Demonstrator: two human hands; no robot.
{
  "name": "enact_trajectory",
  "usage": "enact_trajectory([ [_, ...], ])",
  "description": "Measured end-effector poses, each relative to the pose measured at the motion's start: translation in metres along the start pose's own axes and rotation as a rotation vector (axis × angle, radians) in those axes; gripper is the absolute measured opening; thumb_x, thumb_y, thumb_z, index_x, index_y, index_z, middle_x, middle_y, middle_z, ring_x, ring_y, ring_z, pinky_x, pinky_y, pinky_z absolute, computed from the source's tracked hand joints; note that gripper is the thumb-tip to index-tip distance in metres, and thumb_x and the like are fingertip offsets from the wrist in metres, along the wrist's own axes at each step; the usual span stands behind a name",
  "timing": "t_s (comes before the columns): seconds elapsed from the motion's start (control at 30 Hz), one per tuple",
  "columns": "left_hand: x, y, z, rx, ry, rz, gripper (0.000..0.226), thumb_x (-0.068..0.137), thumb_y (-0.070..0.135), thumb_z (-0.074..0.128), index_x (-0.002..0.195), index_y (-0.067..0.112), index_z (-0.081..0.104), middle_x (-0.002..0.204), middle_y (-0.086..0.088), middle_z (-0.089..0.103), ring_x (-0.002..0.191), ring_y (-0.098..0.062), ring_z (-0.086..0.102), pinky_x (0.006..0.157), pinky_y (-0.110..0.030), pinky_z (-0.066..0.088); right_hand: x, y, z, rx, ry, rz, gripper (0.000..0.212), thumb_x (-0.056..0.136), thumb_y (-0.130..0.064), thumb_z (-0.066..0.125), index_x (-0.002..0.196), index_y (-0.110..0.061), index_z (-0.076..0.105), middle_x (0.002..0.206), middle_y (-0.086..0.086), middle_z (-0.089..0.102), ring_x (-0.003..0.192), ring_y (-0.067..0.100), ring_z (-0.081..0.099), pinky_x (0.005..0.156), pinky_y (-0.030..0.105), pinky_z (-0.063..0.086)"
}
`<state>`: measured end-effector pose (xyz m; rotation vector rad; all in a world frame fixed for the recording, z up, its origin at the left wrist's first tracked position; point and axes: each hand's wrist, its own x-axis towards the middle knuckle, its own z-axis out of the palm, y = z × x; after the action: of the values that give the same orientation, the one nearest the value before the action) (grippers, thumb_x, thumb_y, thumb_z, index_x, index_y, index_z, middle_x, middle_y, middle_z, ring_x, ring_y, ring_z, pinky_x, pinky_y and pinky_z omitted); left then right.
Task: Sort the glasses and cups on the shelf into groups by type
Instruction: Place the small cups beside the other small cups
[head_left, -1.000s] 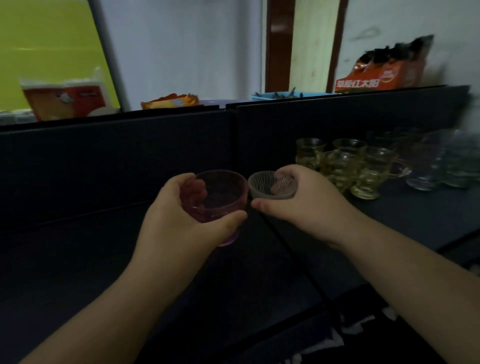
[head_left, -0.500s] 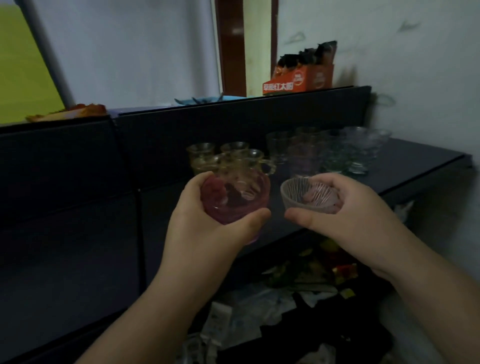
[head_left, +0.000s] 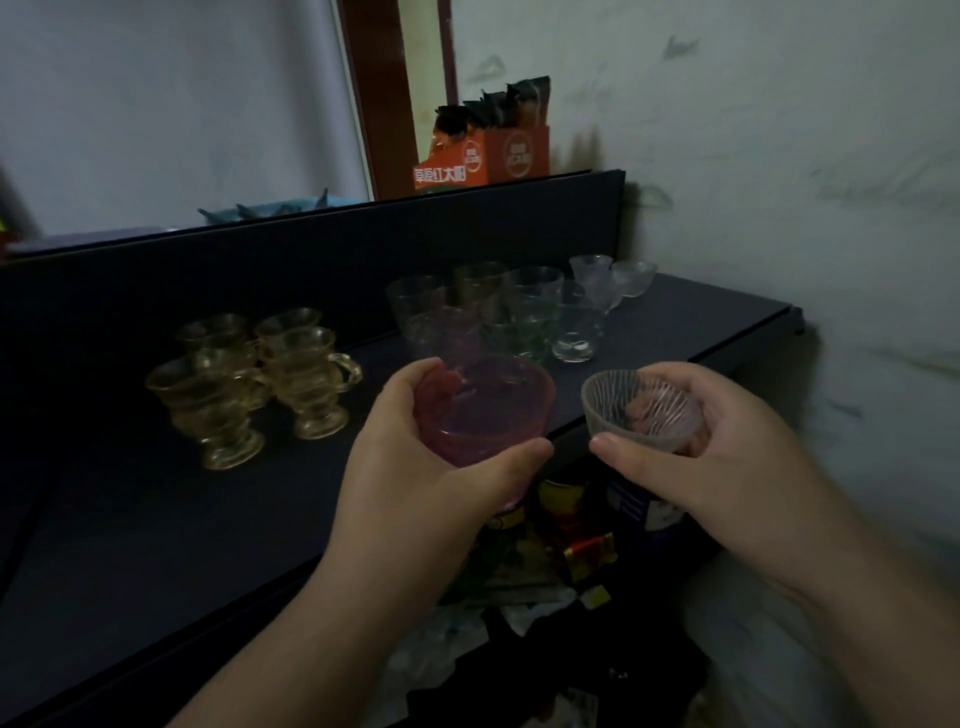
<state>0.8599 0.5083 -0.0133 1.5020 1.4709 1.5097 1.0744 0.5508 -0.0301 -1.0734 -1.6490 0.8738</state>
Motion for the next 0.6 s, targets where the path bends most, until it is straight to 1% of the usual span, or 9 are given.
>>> enact_trajectory([
  [0.1, 0.015, -0.003, 0.022, -0.026, -0.026, 0.023, 0.094, 0.043, 0.050, 0.085, 0.129, 0.037, 0.048, 0.114, 0.021, 0.060, 0.095, 0.013, 0.059, 0.072, -0.007, 0.048, 0.015, 0.012, -0.013, 0.013, 0.027, 0.011, 0.058, 0.057, -0.061, 0.085, 0.108, -0.041, 0.065, 0.104, -0.011, 0.075, 0.093, 0.010, 0.072, 0.086, 0.049, 0.057],
  [0.23, 0.036, -0.004, 0.040, -0.099, -0.032, 0.058, 0.100, 0.040, 0.053, 0.085, 0.132, 0.036, 0.048, 0.117, 0.020, 0.061, 0.101, 0.006, 0.061, 0.083, -0.019, 0.051, 0.039, 0.026, -0.029, 0.014, 0.082, 0.028, 0.068, 0.049, -0.069, 0.085, 0.107, -0.041, 0.065, 0.105, -0.008, 0.075, 0.094, 0.013, 0.073, 0.088, 0.051, 0.056],
  [0.27, 0.043, -0.004, 0.043, -0.106, -0.037, 0.069, 0.100, 0.041, 0.053, 0.088, 0.132, 0.037, 0.049, 0.116, 0.021, 0.062, 0.100, 0.006, 0.062, 0.083, -0.019, 0.051, 0.045, 0.029, -0.032, 0.005, 0.091, 0.030, 0.069, 0.048, -0.071, 0.085, 0.108, -0.042, 0.065, 0.105, -0.008, 0.075, 0.095, 0.013, 0.073, 0.088, 0.051, 0.056],
  [0.3, 0.050, -0.005, 0.045, -0.110, -0.038, 0.088, 0.099, 0.042, 0.054, 0.091, 0.131, 0.037, 0.050, 0.115, 0.022, 0.063, 0.099, 0.006, 0.062, 0.081, -0.016, 0.051, 0.052, 0.031, -0.035, -0.006, 0.102, 0.030, 0.070, 0.048, -0.071, 0.084, 0.108, -0.042, 0.064, 0.105, -0.009, 0.075, 0.094, 0.013, 0.073, 0.088, 0.051, 0.056],
  [0.37, 0.064, -0.004, 0.049, -0.114, -0.037, 0.112, 0.096, 0.043, 0.053, 0.090, 0.129, 0.037, 0.051, 0.113, 0.026, 0.064, 0.098, 0.009, 0.062, 0.078, -0.012, 0.051, 0.065, 0.035, -0.041, -0.016, 0.127, 0.017, 0.072, 0.046, -0.073, 0.083, 0.108, -0.042, 0.064, 0.104, -0.011, 0.075, 0.093, 0.011, 0.073, 0.088, 0.050, 0.056],
  [0.47, 0.085, 0.000, 0.053, -0.110, -0.039, 0.115, 0.094, 0.041, 0.058, 0.086, 0.127, 0.039, 0.053, 0.113, 0.026, 0.064, 0.097, 0.008, 0.063, 0.078, -0.021, 0.054, 0.084, 0.041, -0.047, -0.013, 0.138, -0.016, 0.068, 0.049, -0.071, 0.084, 0.108, -0.043, 0.065, 0.104, -0.009, 0.075, 0.094, 0.012, 0.073, 0.089, 0.051, 0.056],
  [0.53, 0.098, 0.006, 0.058, -0.110, -0.037, 0.110, 0.091, 0.039, 0.060, 0.087, 0.122, 0.039, 0.055, 0.109, 0.025, 0.066, 0.093, 0.005, 0.065, 0.073, -0.021, 0.055, 0.097, 0.046, -0.051, -0.001, 0.120, -0.022, 0.061, 0.053, -0.065, 0.084, 0.107, -0.043, 0.065, 0.104, -0.009, 0.075, 0.094, 0.012, 0.072, 0.089, 0.050, 0.055],
  [0.6, 0.114, 0.013, 0.065, -0.082, -0.030, 0.099, 0.094, 0.036, 0.060, 0.091, 0.121, 0.038, 0.057, 0.105, 0.024, 0.068, 0.088, 0.004, 0.067, 0.066, -0.020, 0.053, 0.111, 0.052, -0.057, -0.001, 0.099, -0.022, 0.059, 0.056, -0.061, 0.085, 0.108, -0.040, 0.065, 0.103, -0.009, 0.075, 0.094, 0.011, 0.072, 0.090, 0.049, 0.055],
])
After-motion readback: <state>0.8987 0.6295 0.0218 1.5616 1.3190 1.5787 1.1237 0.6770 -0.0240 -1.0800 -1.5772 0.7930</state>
